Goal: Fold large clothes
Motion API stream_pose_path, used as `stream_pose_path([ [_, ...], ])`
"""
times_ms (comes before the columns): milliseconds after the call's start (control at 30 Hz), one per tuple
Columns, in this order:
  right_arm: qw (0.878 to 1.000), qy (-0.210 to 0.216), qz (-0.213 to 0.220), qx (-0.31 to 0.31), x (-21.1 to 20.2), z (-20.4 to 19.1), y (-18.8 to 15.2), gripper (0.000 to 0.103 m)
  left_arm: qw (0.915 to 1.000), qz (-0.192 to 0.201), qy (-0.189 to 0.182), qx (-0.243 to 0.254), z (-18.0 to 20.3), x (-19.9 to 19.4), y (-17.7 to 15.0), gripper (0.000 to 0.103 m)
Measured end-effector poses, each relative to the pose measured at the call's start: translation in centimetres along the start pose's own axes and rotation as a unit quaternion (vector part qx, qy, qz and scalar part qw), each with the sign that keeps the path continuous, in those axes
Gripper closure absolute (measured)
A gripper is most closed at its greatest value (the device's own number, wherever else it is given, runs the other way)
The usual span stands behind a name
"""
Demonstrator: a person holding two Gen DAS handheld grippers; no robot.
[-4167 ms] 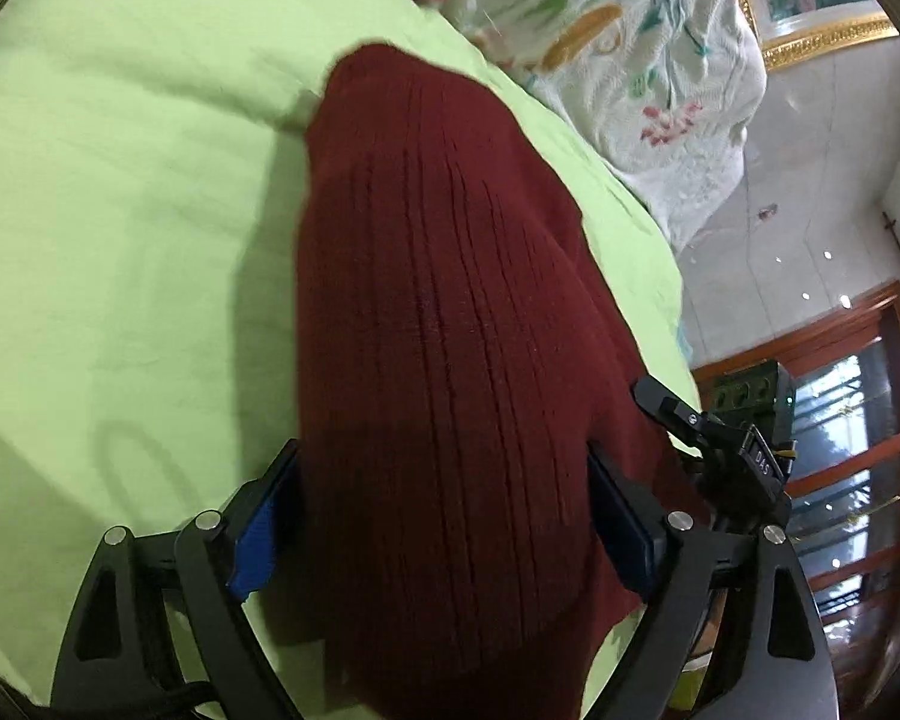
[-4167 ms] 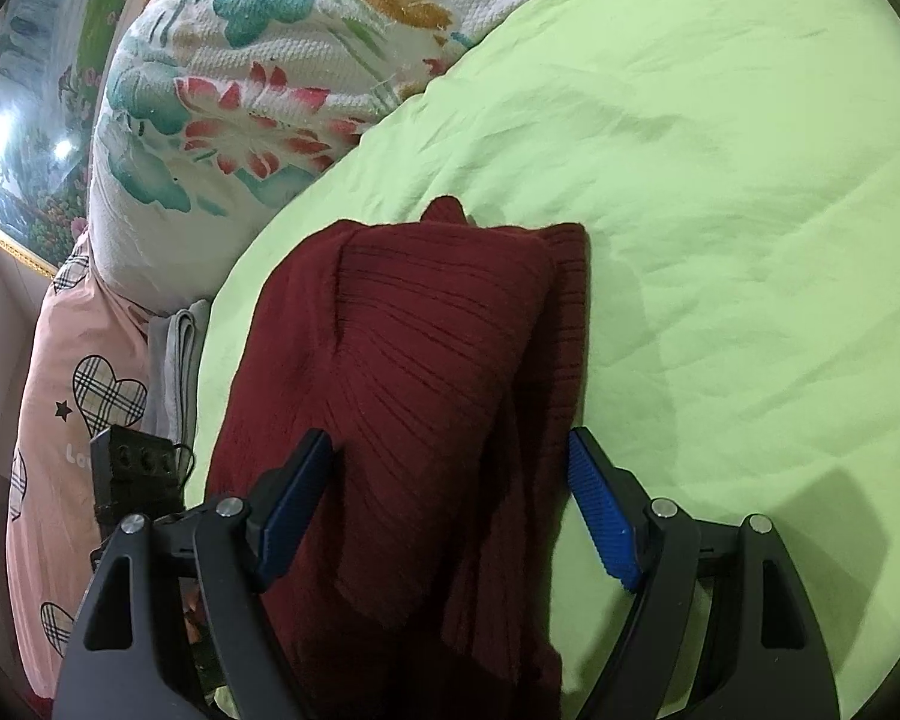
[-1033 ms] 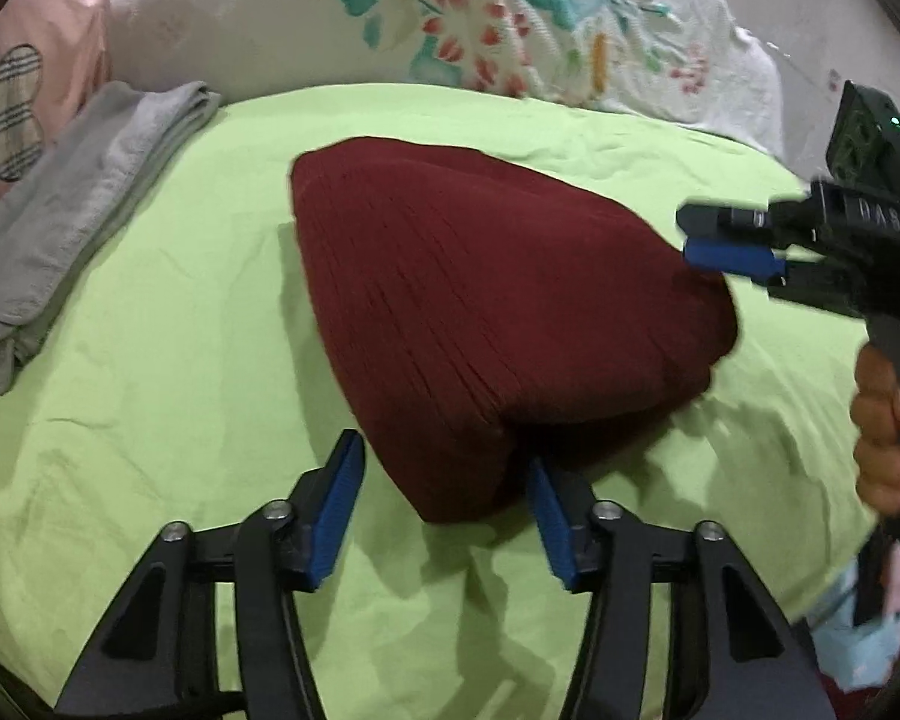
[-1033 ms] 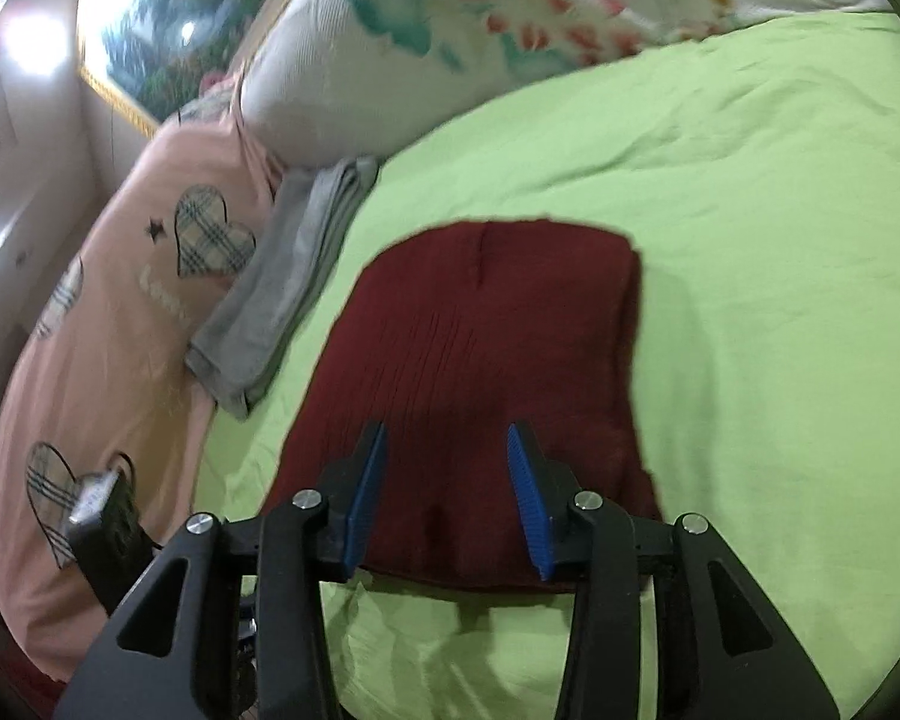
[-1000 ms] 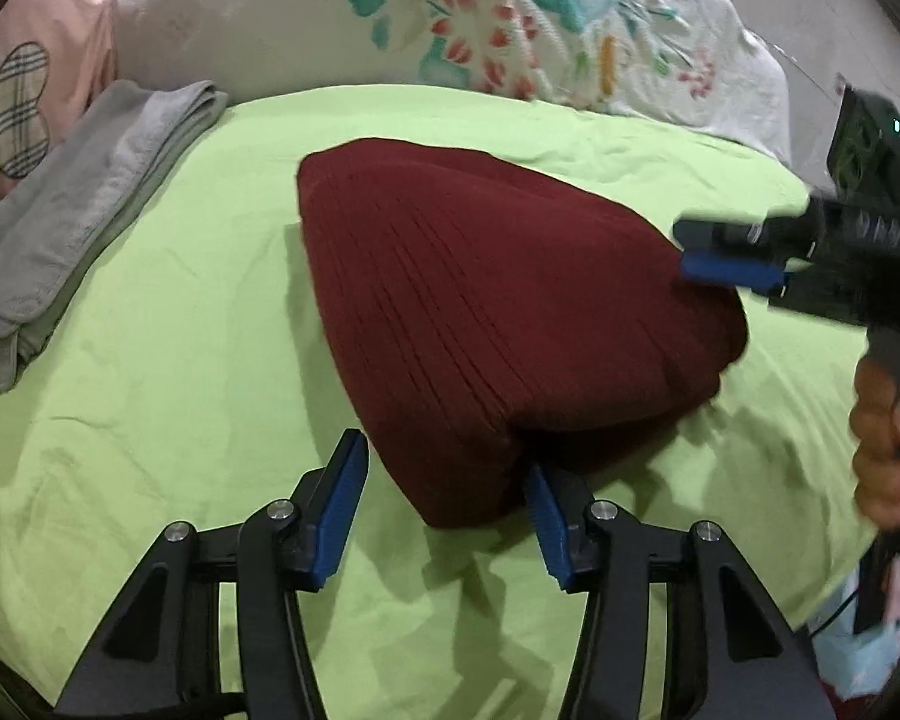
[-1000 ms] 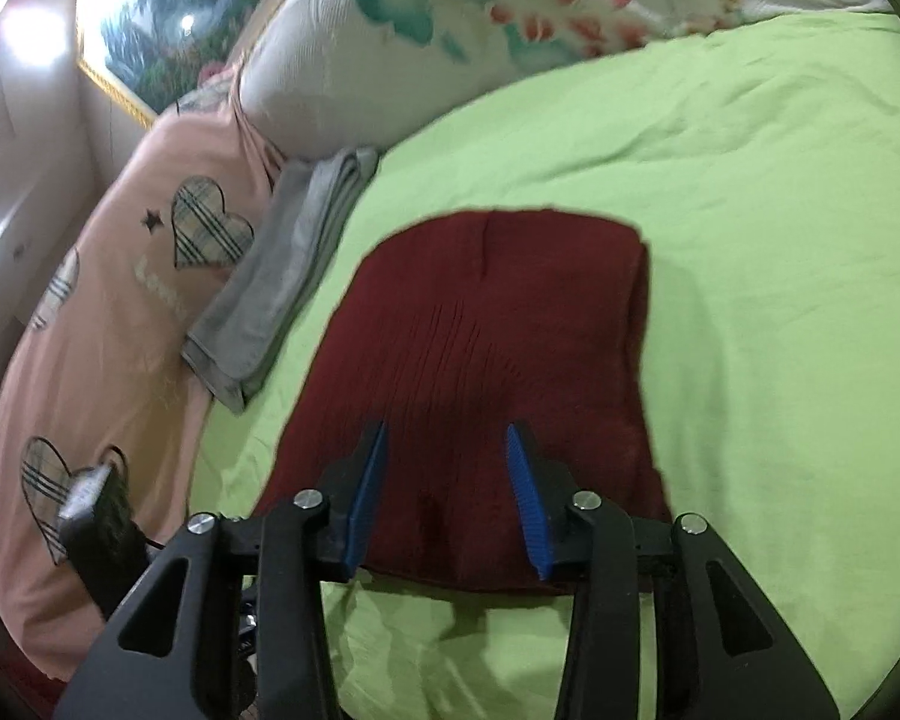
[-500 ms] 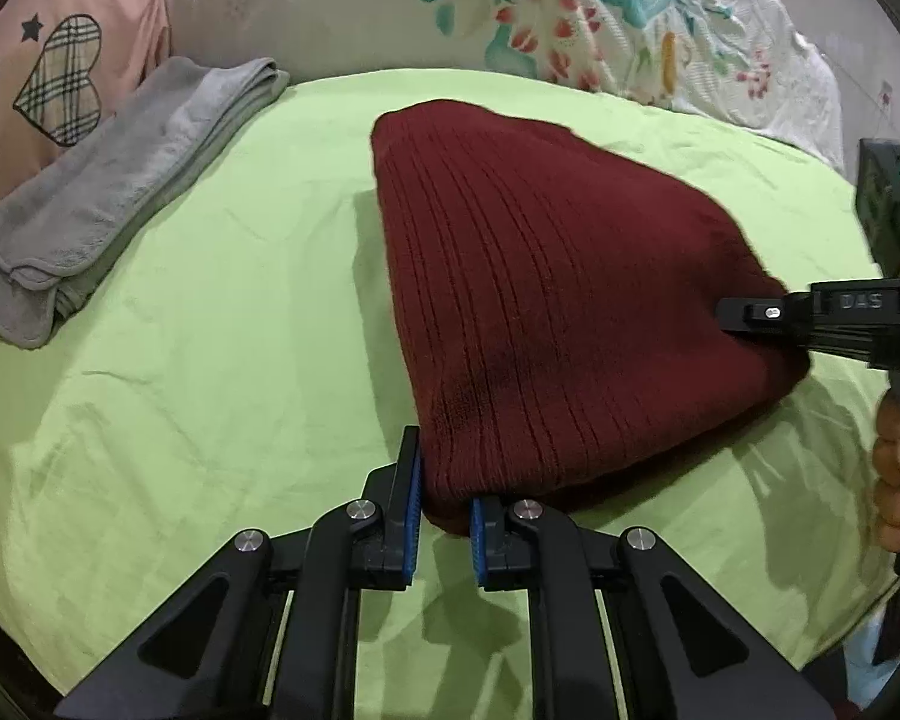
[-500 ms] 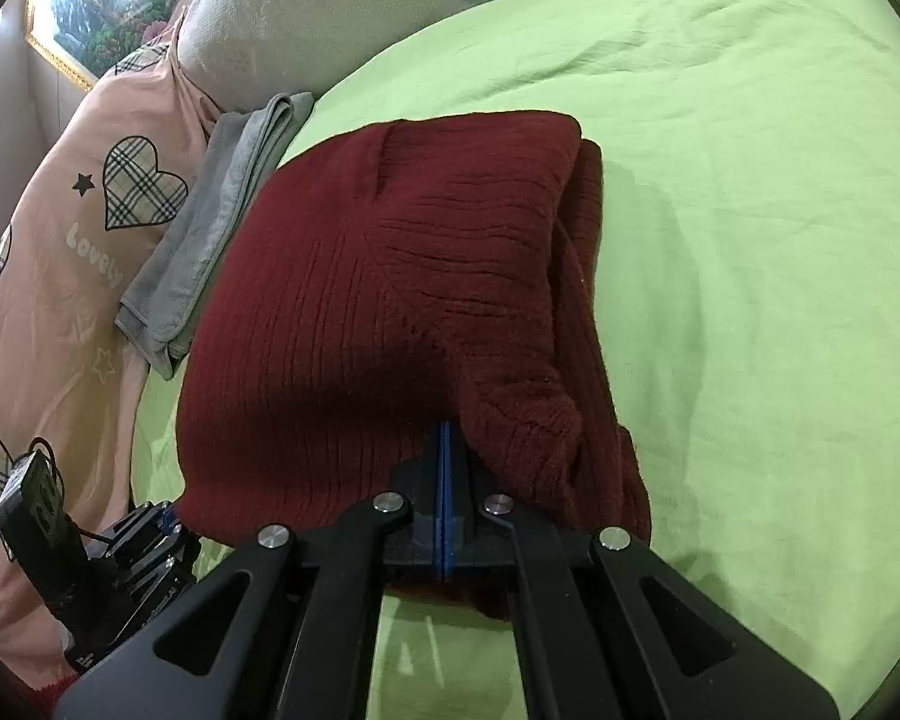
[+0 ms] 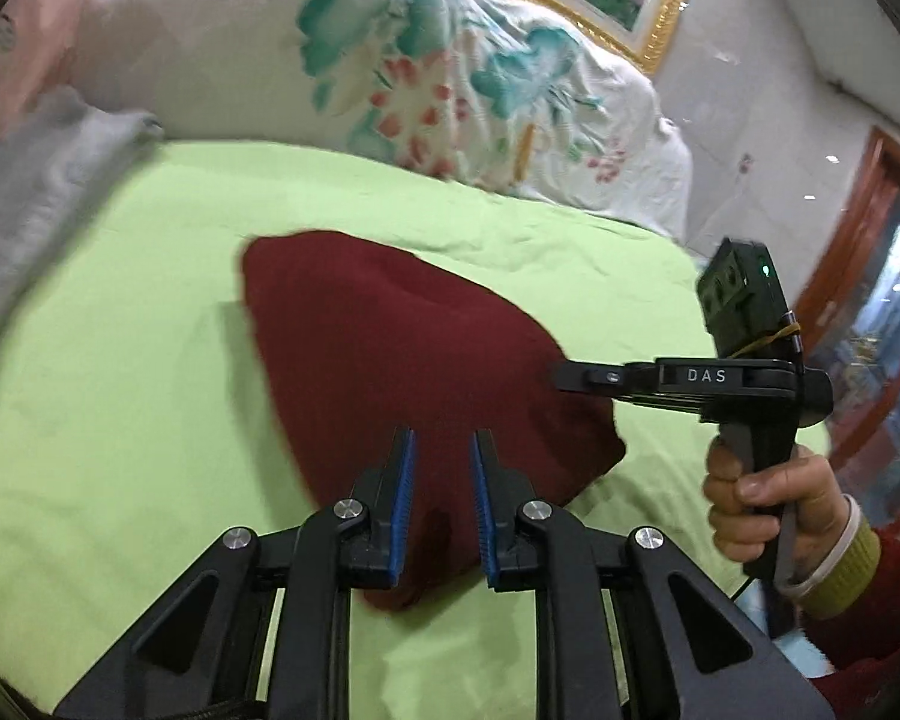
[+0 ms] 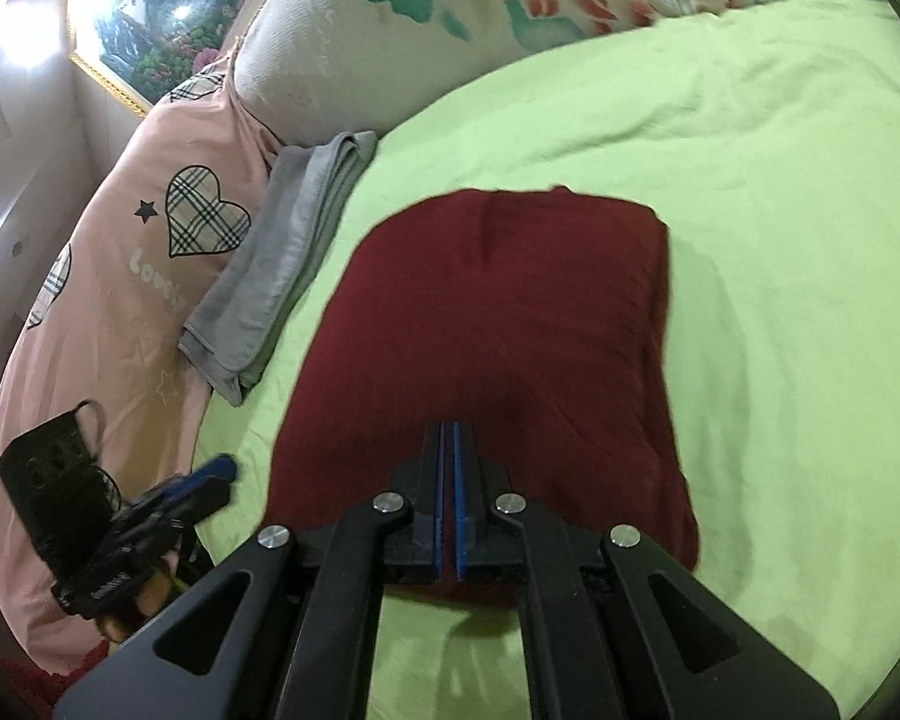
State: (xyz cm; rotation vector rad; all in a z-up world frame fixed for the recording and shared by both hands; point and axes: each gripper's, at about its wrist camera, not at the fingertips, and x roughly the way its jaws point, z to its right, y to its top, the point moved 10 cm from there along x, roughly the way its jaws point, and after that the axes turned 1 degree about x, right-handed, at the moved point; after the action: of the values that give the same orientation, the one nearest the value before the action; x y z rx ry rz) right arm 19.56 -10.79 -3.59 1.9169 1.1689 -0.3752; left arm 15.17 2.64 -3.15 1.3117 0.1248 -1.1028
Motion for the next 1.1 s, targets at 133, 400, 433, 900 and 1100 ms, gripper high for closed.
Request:
stream_pose_path([
  [133,1.000,0.008,0.001,-0.004,1.1,-1.2,1.1,0.100,0.9954,-0.060,-0.071,-0.026,-0.4,4.4,-1.3,0.095],
  [400,1.000,0.018,-0.005,-0.014,3.4,-2.0,2.9,0.100,0.9903,-0.106,-0.087,-0.022,-0.3,8.4,-3.0,0.102],
  [433,1.000,0.019,-0.006,-0.015,3.7,-1.9,3.0,0.100,0.9901,-0.111,-0.085,-0.016,-0.1,8.7,-3.1,0.102],
  [900,1.000,-0.015,-0.011,0.025,7.6,3.4,3.5,0.103,0.9932,-0.106,-0.049,-0.001,0.9,9.1,-3.6,0.102],
  [1100,1.000,-0.014,0.015,0.007,3.2,1.6,2.6,0.100,0.9971,-0.071,-0.024,-0.005,1.6,4.9,-2.9,0.099],
])
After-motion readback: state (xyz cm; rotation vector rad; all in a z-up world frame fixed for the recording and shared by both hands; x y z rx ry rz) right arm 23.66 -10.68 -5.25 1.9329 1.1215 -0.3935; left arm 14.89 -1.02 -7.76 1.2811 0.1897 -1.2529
